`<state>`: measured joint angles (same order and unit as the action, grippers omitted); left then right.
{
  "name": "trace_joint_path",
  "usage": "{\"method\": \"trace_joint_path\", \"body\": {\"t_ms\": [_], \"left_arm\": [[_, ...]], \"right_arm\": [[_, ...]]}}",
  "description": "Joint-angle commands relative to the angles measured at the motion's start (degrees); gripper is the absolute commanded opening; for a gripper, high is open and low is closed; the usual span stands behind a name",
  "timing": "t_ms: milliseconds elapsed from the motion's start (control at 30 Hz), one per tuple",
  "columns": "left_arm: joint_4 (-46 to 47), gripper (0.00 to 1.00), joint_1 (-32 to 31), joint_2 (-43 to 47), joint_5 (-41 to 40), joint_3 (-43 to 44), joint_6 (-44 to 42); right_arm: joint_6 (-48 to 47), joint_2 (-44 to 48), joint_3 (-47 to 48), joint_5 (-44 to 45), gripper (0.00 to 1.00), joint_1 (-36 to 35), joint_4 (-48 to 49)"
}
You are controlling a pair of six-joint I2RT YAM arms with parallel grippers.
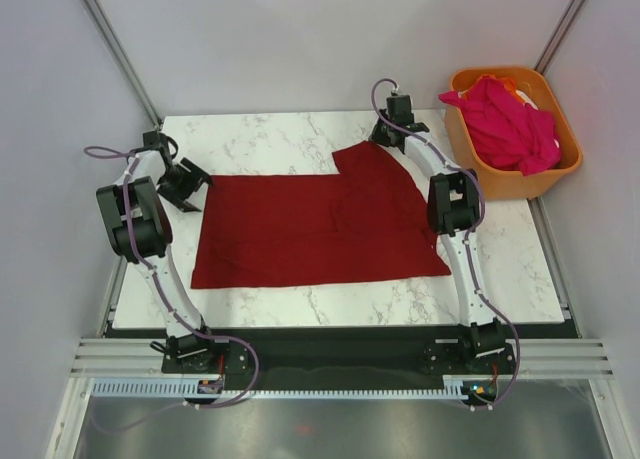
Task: Fold and stack the t-shirts
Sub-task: Fold the tshirt
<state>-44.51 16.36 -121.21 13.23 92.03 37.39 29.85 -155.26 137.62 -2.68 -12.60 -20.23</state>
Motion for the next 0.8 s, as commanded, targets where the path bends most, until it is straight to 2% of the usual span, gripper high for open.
{"method": "trace_joint_path", "body": {"t_ms": [0, 133, 400, 533, 633, 767], "left_arm": [[-0.2, 0.81, -0.4, -0.9, -1.8, 3.4, -2.1], [-0.2, 0.8, -1.2, -2.4, -3.1, 5.1, -2.0], [-1.2, 0.79, -4.2, -10.2, -4.4, 16.8, -2.0], [-2.2, 0.77, -5.5, -11.9, -8.0, 18.9, -1.8], [-2.9, 0.67, -6.1, -13.9, -8.3, 20.2, -1.8], [-4.9, 0.67, -6.4, -15.6, -11.1, 22.2, -1.3]], "right_arm": [[-0.3, 1.5, -3.2, 1.7, 0.0, 0.7, -4.7], [0.2, 5.1, -5.6, -0.5, 0.0, 0.8, -3.5], [0.5, 12.2, -13.6, -2.0, 0.0, 0.8, -1.1], [0.4, 14.8, -16.6, -2.2, 0.0, 0.9, -0.6], [1.0, 16.5, -19.3, -3.0, 0.0, 0.9, 0.4], [1.4, 18.1, -22.3, -4.1, 0.0, 0.8, 1.7]]}}
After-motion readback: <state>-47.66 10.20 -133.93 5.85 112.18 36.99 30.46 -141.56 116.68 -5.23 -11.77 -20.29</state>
